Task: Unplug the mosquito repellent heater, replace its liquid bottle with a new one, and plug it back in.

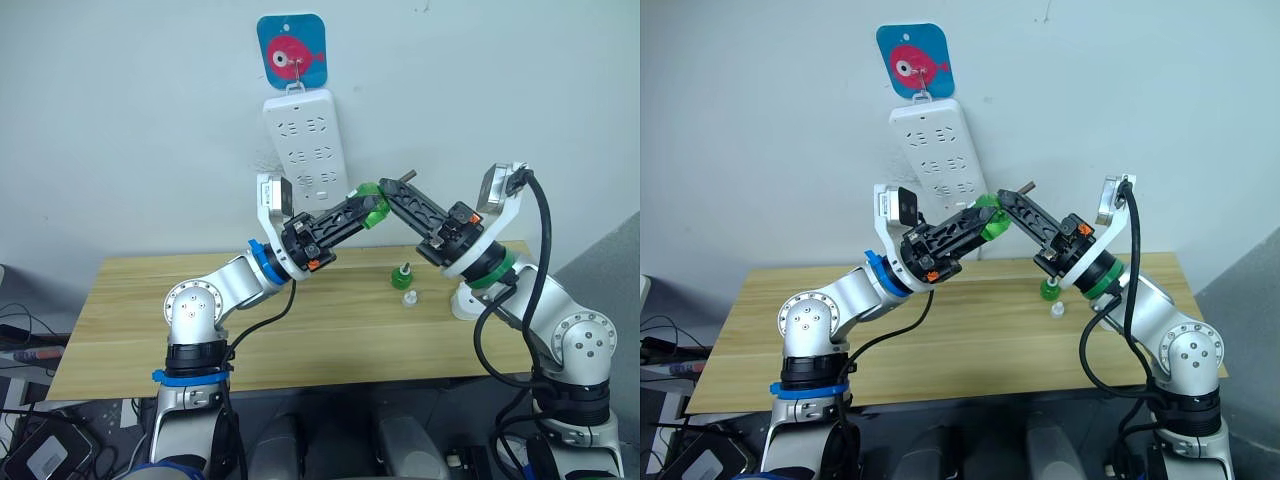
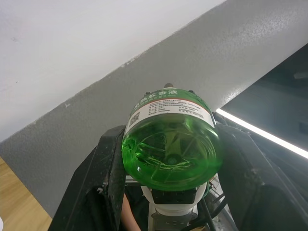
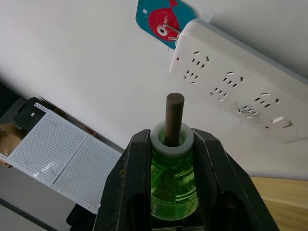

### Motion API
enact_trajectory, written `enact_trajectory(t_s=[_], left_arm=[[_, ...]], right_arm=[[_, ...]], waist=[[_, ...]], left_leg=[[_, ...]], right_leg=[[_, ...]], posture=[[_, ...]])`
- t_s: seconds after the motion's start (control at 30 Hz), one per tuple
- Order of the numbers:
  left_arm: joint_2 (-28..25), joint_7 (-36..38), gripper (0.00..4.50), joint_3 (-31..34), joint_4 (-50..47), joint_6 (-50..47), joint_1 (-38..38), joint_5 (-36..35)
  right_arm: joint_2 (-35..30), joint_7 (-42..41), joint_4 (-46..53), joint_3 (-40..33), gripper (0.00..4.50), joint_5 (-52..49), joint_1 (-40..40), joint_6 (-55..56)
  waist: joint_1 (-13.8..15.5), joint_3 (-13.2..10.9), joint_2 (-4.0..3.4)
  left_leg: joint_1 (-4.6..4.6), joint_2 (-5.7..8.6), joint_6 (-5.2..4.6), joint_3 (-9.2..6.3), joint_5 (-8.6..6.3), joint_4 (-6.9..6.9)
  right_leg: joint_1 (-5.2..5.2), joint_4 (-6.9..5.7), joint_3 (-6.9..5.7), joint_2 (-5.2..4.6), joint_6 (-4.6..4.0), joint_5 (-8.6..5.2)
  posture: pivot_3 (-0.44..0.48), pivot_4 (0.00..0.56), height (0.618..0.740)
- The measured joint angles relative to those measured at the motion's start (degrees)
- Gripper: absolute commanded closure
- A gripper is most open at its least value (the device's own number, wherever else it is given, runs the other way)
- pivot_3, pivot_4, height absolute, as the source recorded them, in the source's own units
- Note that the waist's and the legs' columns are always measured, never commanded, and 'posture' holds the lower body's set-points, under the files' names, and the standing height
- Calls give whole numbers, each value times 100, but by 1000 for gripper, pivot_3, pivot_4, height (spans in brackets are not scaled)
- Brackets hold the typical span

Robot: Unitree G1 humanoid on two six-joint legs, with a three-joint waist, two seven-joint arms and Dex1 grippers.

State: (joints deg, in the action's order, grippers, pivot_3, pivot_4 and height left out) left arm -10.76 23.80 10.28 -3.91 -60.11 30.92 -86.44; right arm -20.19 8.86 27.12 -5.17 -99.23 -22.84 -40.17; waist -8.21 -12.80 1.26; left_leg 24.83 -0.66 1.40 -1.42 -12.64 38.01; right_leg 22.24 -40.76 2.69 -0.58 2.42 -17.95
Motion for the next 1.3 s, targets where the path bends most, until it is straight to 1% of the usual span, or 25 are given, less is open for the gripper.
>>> enact_trajectory(t_s=[0.1, 0.17, 0.2, 0.33, 0.4, 0.43, 0.47, 0.57, 0.63, 0.7, 0.73, 0.83, 0.97, 1.17, 1.3], left_arm=[[28, 8, 2197, -27, 0, 39, -12, 22], [27, 13, 2197, -60, 0, 44, -32, 51], [17, 12, 2197, -85, 0, 45, -38, 101], [-110, 12, 2197, -96, 1, 41, -94, 153], [-254, 51, 2197, -88, 1, 37, -144, 220], [-381, 122, 2197, -92, -11, 37, -162, 302], [-517, 203, 2197, -86, -16, 40, -186, 382], [-853, 515, 2197, -118, -33, 83, -284, 788], [-1119, 851, 2197, -323, -94, 164, -398, 1221], [-1296, 1211, 2197, -542, -199, 301, -531, 1666], [-1325, 1356, 2197, -627, -258, 343, -597, 1829], [-1339, 1668, 2197, -876, -369, 528, -687, 2261], [-1292, 1809, 2197, -989, -605, 633, -809, 2507], [-1251, 1893, 2197, -1075, -811, 703, -1049, 2732], [-1200, 1925, 2197, -1098, -936, 712, -1091, 2800]], right_arm=[[-38, 0, 1, -1, 3687, -31, 19, 16], [-101, 17, 5, -2, 2976, -76, 66, 19], [-149, 40, 6, -4, 2752, -94, 110, 15], [-524, 122, 6, -85, 1289, -30, 273, -31], [-975, 109, -8, -261, 547, 111, 496, -144], [-1355, 112, -85, -365, 136, 264, 705, -257], [-1644, 113, -167, -455, 0, 433, 878, -359], [-2502, 90, -279, -466, 0, 1283, 1168, -742], [-3021, 47, -323, -344, 0, 1911, 1158, -1037], [-3278, 5, -505, -59, 0, 2496, 966, -1361], [-3296, 16, -660, 107, 0, 2712, 785, -1541], [-3273, 130, -1257, 689, 0, 3374, -21, -2315], [-2744, 306, -2305, 976, 0, 4250, -794, -2990], [-2152, 29, -3606, 1158, 0, 5344, -1339, -3516], [-1719, -142, -4190, 1111, 0, 5873, -1434, -3708]], waist=[[0, 0, 0], [0, 1, 0], [0, 1, 1], [1, 2, 1], [20, 2, 2], [35, 2, 2], [37, 2, 2], [25, 2, 1], [6, 3, 0], [-3, 4, 1], [-6, 4, 1], [9, 3, 1], [27, 3, 1], [46, 2, 1], [55, 2, 1]], left_leg=[[0, 0, 0, 0, 0, 0], [0, 0, 0, 0, 0, 0], [0, 0, 0, -1, 0, 0], [0, 0, 0, 1, 0, -1], [1, 2, 0, 0, 0, -2], [4, 5, 0, -3, 0, -3], [4, 4, 0, 0, 0, -3], [3, -2, -1, 15, 0, -6], [-3, -8, -1, 27, 0, -8], [-5, -15, -1, 29, 0, -10], [-6, -17, -1, 32, 0, -10], [-4, -15, -1, 37, -1, -11], [3, -11, -2, 37, -1, -14], [10, -7, -4, 34, -2, -16], [9, -8, -4, 30, -2, -16]], right_leg=[[0, 1, 1, 0, 0, 0], [0, 1, 1, 0, 0, 0], [0, 1, 1, 0, 0, 0], [0, 3, 3, 2, 0, 0], [-1, 4, 5, 3, 1, -1], [-3, 11, 8, 5, 2, -2], [-3, 16, 12, 7, 2, -3], [-3, 32, 37, 19, 5, -5], [-2, 35, 79, 32, 5, -5], [-1, 37, 99, 45, 5, -5], [0, 37, 106, 47, 5, -5], [2, 40, 125, 49, 5, -5], [-1, 58, 139, 50, 6, -4], [-4, 72, 141, 47, 6, -3], [-6, 69, 138, 48, 6, -3]], posture=[[-226, 150, 740], [-226, 152, 740], [-226, 153, 740], [-227, 160, 740], [-226, 164, 740], [-228, 166, 740], [-231, 170, 740], [-236, 177, 740], [-234, 182, 740], [-224, 186, 740], [-222, 187, 740], [-212, 194, 740], [-188, 201, 740], [-154, 204, 740], [-141, 204, 740]])
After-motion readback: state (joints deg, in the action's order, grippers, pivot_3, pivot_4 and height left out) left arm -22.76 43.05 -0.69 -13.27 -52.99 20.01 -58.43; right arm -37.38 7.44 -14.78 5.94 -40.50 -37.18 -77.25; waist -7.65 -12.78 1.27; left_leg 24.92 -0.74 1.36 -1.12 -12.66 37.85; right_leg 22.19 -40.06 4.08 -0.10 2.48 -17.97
